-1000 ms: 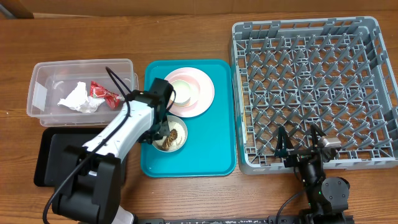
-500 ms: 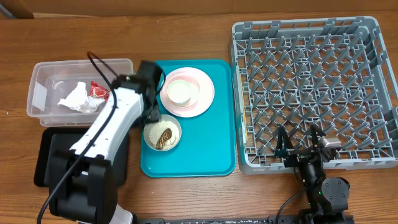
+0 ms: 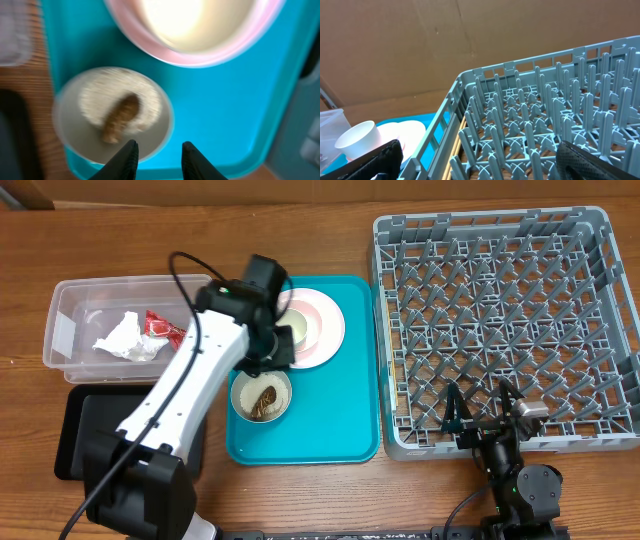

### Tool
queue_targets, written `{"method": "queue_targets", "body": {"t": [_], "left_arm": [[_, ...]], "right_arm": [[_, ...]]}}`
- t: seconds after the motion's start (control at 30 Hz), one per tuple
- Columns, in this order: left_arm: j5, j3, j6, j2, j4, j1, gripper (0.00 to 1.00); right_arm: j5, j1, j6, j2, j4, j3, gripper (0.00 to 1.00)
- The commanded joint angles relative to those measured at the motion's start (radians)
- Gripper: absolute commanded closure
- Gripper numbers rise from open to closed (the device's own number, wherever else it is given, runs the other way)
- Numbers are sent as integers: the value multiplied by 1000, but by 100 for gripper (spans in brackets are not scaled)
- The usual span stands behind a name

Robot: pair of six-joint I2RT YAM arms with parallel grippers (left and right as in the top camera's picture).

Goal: Sort waste into correct bins and load items into the dishwasher

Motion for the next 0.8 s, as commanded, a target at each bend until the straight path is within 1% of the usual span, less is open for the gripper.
{"method": "queue_targets", "body": {"t": [0.0,0.2,0.37,0.43,0.63,0.77], "left_arm": [[43,-29,21,-4,14,-61,68],[-58,-51,5,-4,30,-137,67],[-133,-85,5,-4,31,-161,63],[-160,-103,-14,-4,32,-160,62],[-153,-169,-18,-4,119,-160,59],[-154,-192,-17,-4,169,-159,59]], "right_arm": [[2,-4,1,-7,6,-10,0],[2,-4,1,-7,6,-10,0],[2,-4,1,-7,6,-10,0],[2,-4,1,-7,6,-10,0],[2,-4,1,-7,5,-10,0],[2,-4,1,-7,5,-10,0]]}}
